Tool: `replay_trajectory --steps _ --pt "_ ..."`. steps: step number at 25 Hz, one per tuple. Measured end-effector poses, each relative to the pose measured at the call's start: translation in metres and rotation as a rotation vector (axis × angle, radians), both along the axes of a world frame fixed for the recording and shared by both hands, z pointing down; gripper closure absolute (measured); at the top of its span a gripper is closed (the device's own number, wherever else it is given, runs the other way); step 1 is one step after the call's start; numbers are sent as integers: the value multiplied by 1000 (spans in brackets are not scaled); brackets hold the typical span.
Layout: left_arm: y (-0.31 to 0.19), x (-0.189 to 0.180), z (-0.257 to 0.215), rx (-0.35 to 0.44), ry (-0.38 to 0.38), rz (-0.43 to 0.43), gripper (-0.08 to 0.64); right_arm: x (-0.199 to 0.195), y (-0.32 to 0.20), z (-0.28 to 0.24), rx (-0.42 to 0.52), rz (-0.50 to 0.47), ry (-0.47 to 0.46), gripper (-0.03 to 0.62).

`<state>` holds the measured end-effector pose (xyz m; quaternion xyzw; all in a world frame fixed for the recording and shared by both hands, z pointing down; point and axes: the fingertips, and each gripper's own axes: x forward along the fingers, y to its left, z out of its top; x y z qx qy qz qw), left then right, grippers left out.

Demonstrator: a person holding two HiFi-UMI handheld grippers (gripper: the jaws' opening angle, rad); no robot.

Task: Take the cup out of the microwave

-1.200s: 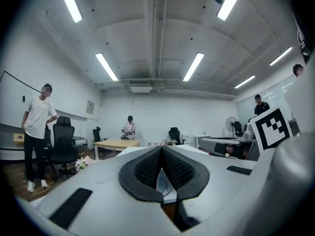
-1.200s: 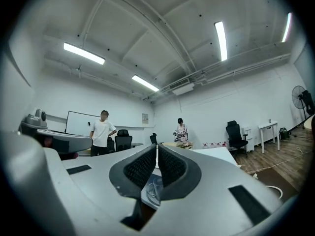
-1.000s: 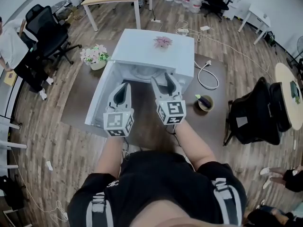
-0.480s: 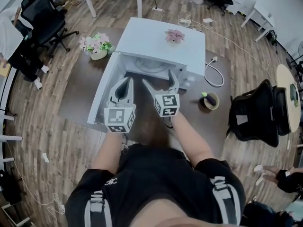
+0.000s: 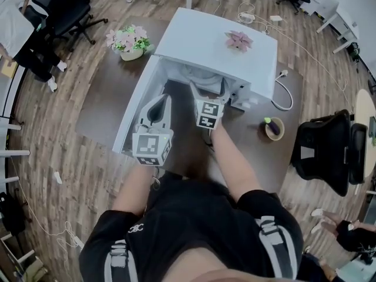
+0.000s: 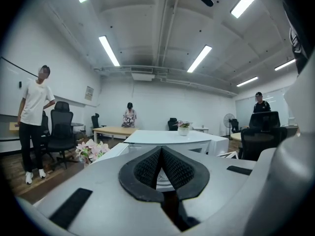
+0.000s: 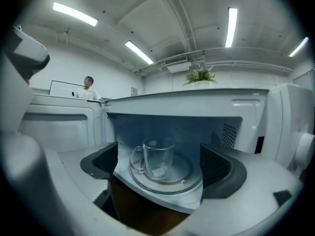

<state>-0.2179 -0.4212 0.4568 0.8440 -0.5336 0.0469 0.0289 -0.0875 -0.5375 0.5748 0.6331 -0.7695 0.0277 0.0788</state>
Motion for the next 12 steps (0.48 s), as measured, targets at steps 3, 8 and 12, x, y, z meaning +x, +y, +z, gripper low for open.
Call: replay_trajectory --steps 3,8,12 --pt "-7 -5 10 -22 -8 -12 558 4 -21 20 -42 32 10 91" --pt "-18 -14 25 -58 -12 -27 558 3 -52 43 -106 27 21 92" --pt "-21 -16 34 -76 -21 -23 558 0 -76 57 -151 7 39 93"
